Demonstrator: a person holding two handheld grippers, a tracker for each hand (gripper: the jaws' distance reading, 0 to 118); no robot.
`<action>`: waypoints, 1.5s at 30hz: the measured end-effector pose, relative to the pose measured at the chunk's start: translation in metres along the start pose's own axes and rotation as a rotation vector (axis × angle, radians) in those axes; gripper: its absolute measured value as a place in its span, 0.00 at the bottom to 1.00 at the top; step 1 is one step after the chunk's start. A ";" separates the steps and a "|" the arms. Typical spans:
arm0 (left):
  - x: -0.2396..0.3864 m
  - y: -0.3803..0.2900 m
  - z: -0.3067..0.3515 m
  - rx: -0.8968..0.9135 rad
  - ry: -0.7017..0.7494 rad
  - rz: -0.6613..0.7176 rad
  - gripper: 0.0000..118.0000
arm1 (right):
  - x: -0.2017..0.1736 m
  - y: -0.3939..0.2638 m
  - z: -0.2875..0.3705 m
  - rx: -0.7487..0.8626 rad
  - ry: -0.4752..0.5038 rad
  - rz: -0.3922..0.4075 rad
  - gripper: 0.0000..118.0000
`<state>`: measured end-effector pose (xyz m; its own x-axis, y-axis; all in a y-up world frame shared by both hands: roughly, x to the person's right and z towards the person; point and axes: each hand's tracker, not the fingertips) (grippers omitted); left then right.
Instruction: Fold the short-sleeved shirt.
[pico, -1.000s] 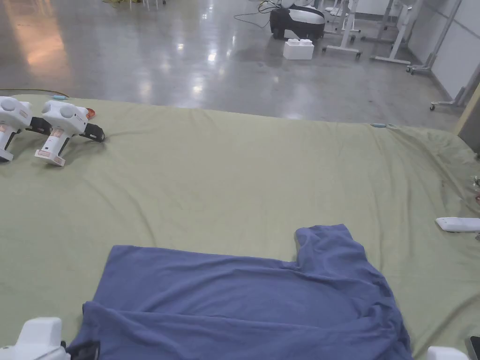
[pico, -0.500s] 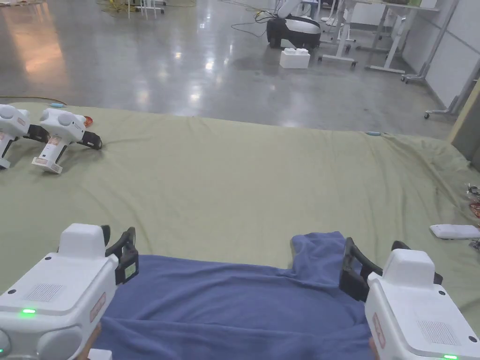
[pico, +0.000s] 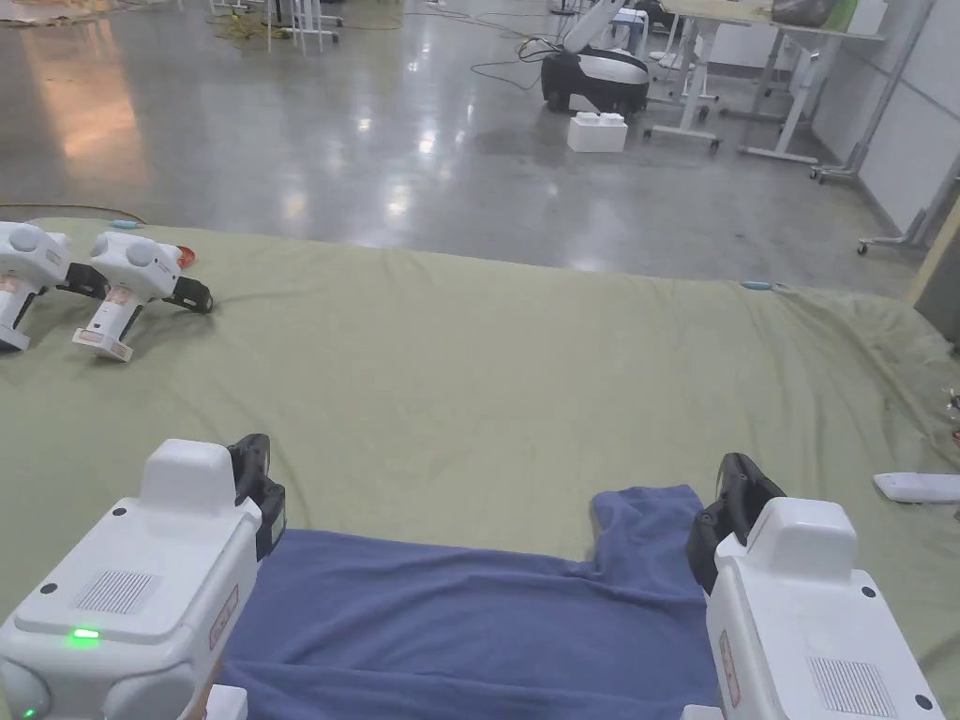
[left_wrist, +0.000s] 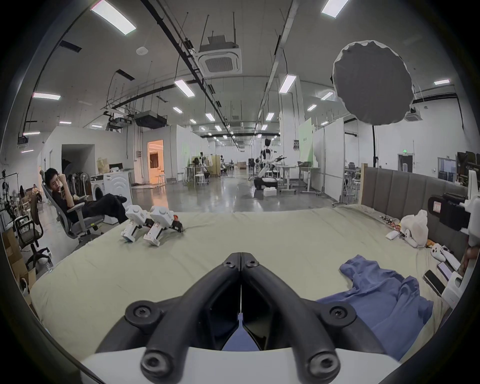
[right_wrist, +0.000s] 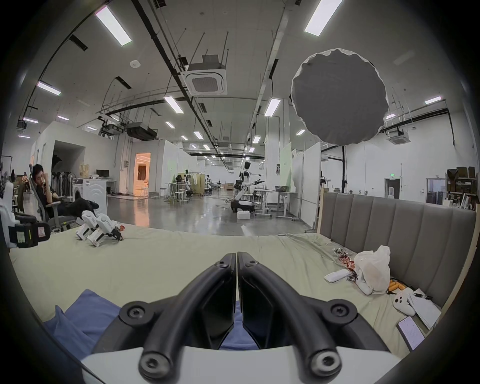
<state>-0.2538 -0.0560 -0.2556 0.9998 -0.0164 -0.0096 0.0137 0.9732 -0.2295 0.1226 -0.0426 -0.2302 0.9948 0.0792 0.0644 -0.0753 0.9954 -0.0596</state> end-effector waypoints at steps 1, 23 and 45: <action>-0.007 -0.005 -0.009 -0.036 0.013 0.014 0.00 | 0.000 -0.001 -0.002 -0.004 0.004 -0.001 0.01; -0.073 -0.078 -0.212 -0.885 0.018 0.145 0.60 | 0.030 -0.059 -0.044 -0.280 -0.049 0.022 0.01; -0.043 -0.043 -0.149 -0.621 -0.045 0.039 0.00 | 0.125 -0.138 -0.243 -1.018 0.048 0.038 0.65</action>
<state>-0.2993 -0.1317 -0.3898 0.9992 0.0394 0.0088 -0.0192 0.6575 -0.7532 0.2744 -0.1831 -0.4557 0.9963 0.0852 0.0061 -0.0349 0.4715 -0.8812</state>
